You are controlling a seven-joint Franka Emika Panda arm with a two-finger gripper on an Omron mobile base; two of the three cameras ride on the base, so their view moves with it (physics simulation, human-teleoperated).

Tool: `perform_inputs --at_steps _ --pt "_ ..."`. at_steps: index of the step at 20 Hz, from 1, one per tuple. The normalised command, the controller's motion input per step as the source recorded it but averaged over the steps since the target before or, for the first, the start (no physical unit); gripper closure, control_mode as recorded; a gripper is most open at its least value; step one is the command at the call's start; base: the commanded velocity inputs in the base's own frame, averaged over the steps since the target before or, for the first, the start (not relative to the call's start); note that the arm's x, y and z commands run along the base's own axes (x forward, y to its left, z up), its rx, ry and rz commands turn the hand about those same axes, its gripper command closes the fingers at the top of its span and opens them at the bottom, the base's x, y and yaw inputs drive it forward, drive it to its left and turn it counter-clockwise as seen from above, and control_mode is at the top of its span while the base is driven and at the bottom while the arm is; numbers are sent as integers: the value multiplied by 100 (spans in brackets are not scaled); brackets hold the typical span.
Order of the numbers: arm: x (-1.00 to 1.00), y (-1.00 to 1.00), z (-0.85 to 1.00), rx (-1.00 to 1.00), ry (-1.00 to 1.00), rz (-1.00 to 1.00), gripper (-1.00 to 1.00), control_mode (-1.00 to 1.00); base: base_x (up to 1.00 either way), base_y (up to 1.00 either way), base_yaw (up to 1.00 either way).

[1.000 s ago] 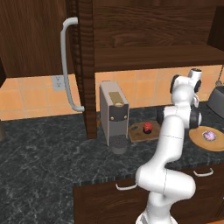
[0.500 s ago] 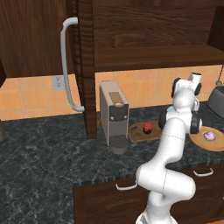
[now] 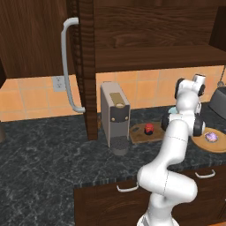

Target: From the different types of pastries on the counter, select a croissant and place it on the cutting board. Then retrieve a jar of jam from the cabinet and place it alongside the croissant on the cutting board.

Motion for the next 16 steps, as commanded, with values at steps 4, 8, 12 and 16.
perform_inputs --at_steps 4,8,12,16 --pt "2 52 7 -1 -24 -17 -100 -100 0 0 0" --pt "0 -13 -33 -6 0 -6 -100 -100 0 0 0" --pt "6 -5 -13 -5 0 0 -100 -100 0 0 0" --pt "11 0 -27 -8 -3 3 -100 -100 0 0 0"
